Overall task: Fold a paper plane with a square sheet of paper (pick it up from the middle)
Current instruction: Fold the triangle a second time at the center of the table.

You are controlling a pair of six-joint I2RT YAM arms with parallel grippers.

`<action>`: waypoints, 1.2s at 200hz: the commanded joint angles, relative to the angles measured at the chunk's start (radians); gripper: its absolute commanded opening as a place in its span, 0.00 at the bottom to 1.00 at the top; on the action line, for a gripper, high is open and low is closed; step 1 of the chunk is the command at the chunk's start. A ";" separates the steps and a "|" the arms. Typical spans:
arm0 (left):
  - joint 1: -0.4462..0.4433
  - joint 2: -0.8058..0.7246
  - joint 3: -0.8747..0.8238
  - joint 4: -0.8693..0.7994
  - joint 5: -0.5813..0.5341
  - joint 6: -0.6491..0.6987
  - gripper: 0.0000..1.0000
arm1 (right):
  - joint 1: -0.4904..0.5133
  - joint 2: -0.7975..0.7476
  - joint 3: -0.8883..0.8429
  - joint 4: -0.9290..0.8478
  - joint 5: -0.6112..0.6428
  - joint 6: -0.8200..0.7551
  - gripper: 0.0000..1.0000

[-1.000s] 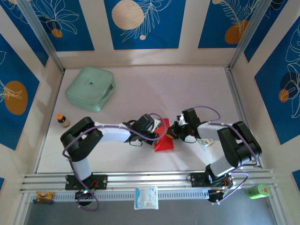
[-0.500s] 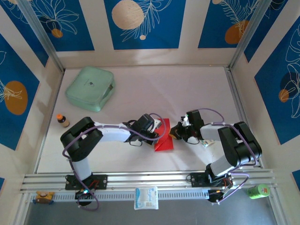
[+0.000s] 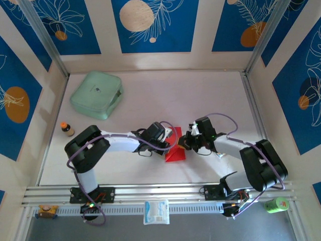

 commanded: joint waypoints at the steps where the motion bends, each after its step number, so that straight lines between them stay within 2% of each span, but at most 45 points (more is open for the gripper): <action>1: 0.014 0.011 -0.008 -0.050 0.000 0.020 0.00 | 0.023 0.051 0.012 0.066 -0.062 0.036 0.00; 20: 0.015 0.017 -0.005 -0.054 0.001 0.027 0.00 | 0.024 0.090 0.019 0.097 -0.089 0.046 0.00; 54: 0.015 0.021 -0.004 -0.050 0.008 0.026 0.00 | 0.021 0.122 0.017 0.034 -0.023 0.016 0.00; 94: 0.015 0.000 0.012 -0.059 0.001 0.020 0.00 | 0.018 0.172 -0.059 0.040 0.030 0.013 0.00; 113: 0.015 -0.026 0.017 -0.061 -0.012 0.002 0.07 | 0.019 0.184 -0.075 0.054 0.041 0.020 0.00; 121: 0.015 -0.042 0.020 -0.068 -0.024 -0.009 0.16 | 0.019 0.185 -0.074 0.053 0.043 0.024 0.00; 137: 0.015 -0.082 0.027 -0.096 -0.053 -0.024 0.23 | 0.020 0.180 -0.068 0.047 0.048 0.028 0.00; 147: 0.016 -0.109 0.029 -0.125 -0.075 -0.033 0.33 | 0.023 0.177 -0.059 0.037 0.052 0.031 0.00; 156: 0.016 -0.134 0.029 -0.142 -0.090 -0.044 0.35 | 0.027 0.174 -0.051 0.030 0.056 0.033 0.00; 172: 0.016 -0.169 0.022 -0.152 -0.091 -0.072 0.35 | 0.033 0.173 -0.043 0.026 0.059 0.037 0.00; 185: 0.014 -0.186 0.021 -0.151 -0.050 -0.080 0.27 | 0.036 0.173 -0.038 0.023 0.060 0.041 0.00; 221: 0.009 -0.138 0.059 -0.108 0.184 -0.124 0.07 | 0.039 0.173 -0.039 0.024 0.060 0.043 0.00; 240: 0.000 -0.090 0.087 -0.097 0.262 -0.143 0.05 | 0.040 0.174 -0.039 0.022 0.059 0.044 0.00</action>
